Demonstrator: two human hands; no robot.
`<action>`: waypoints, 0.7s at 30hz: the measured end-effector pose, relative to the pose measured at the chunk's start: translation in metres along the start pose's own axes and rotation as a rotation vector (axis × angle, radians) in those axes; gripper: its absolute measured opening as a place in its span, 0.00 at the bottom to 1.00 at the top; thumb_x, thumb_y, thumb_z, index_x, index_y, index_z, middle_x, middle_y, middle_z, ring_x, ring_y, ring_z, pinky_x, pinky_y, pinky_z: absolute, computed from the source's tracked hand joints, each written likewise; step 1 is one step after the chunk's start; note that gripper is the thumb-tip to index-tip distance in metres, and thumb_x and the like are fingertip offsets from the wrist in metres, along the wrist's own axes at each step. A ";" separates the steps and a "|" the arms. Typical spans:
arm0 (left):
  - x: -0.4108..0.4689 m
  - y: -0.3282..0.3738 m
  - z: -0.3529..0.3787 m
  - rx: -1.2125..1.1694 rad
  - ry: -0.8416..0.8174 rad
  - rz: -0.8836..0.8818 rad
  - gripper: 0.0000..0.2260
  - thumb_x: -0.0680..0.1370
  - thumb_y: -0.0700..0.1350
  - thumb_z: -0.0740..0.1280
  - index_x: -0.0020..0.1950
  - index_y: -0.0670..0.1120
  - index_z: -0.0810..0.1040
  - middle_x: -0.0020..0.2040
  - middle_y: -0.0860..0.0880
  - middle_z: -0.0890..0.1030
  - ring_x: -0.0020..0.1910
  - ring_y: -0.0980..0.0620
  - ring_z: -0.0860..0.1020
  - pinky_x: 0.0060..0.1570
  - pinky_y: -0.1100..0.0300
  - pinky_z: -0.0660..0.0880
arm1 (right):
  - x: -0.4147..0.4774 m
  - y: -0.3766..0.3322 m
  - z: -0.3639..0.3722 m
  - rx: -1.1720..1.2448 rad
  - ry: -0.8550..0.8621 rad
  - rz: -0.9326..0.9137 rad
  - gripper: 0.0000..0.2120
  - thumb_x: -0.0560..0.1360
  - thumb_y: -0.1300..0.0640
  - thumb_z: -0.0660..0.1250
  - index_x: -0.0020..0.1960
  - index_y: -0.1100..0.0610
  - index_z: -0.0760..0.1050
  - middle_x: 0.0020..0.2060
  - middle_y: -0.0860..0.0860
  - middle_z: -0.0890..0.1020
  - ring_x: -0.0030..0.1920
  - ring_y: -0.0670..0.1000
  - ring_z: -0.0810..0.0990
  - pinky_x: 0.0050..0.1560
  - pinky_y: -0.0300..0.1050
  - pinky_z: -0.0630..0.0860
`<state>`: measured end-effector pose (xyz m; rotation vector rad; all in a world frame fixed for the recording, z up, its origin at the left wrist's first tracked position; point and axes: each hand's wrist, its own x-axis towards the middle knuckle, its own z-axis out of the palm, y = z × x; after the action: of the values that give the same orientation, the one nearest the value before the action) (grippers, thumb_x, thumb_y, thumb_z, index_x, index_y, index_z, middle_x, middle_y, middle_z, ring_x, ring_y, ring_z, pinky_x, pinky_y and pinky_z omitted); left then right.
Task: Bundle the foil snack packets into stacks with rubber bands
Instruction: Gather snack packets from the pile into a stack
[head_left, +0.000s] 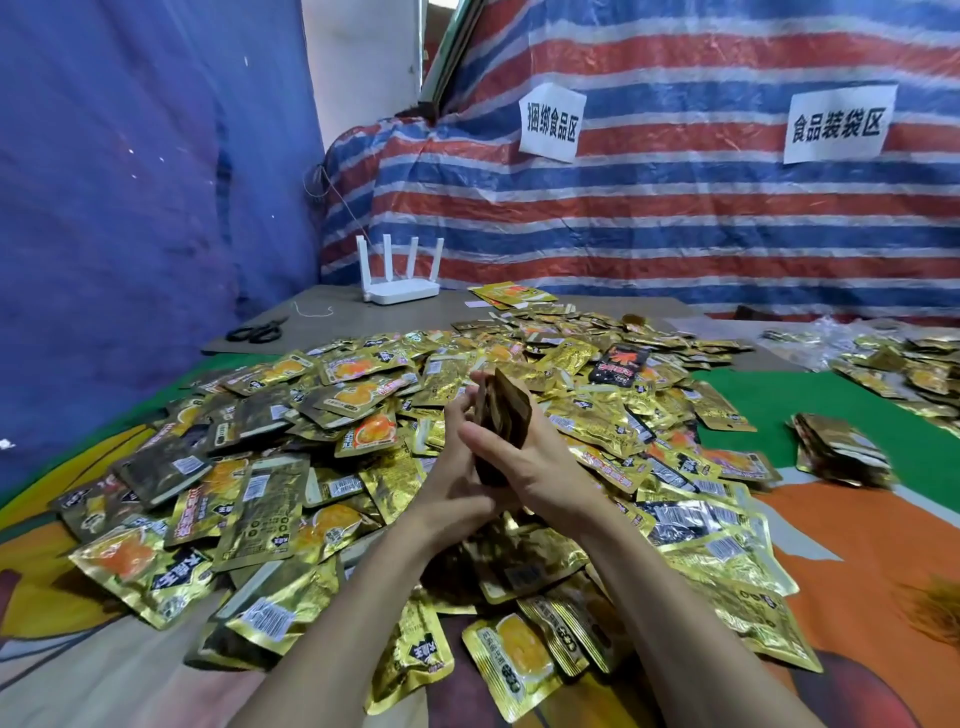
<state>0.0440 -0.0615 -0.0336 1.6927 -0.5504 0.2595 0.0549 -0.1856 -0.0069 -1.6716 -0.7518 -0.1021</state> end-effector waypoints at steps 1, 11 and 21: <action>0.001 0.001 -0.001 -0.037 0.005 0.006 0.39 0.65 0.39 0.75 0.71 0.45 0.58 0.60 0.46 0.75 0.54 0.65 0.79 0.52 0.64 0.77 | -0.001 0.002 -0.001 0.029 0.026 0.040 0.34 0.69 0.40 0.74 0.72 0.42 0.67 0.60 0.37 0.78 0.64 0.39 0.76 0.68 0.46 0.75; 0.003 -0.006 -0.014 -0.211 0.089 -0.078 0.16 0.61 0.40 0.76 0.49 0.47 0.84 0.44 0.48 0.86 0.45 0.49 0.85 0.43 0.59 0.80 | -0.003 0.014 -0.019 0.345 -0.080 0.164 0.38 0.68 0.65 0.74 0.74 0.53 0.66 0.67 0.57 0.77 0.66 0.55 0.78 0.61 0.49 0.77; 0.007 -0.010 -0.006 -0.133 0.303 -0.076 0.04 0.65 0.38 0.67 0.38 0.44 0.80 0.34 0.44 0.78 0.34 0.44 0.75 0.35 0.47 0.73 | -0.004 0.002 -0.015 0.344 0.242 0.162 0.23 0.71 0.65 0.61 0.66 0.63 0.73 0.59 0.61 0.81 0.59 0.59 0.81 0.57 0.55 0.78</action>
<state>0.0558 -0.0559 -0.0376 1.5065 -0.2718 0.4072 0.0579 -0.2012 -0.0065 -1.3561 -0.4221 -0.0553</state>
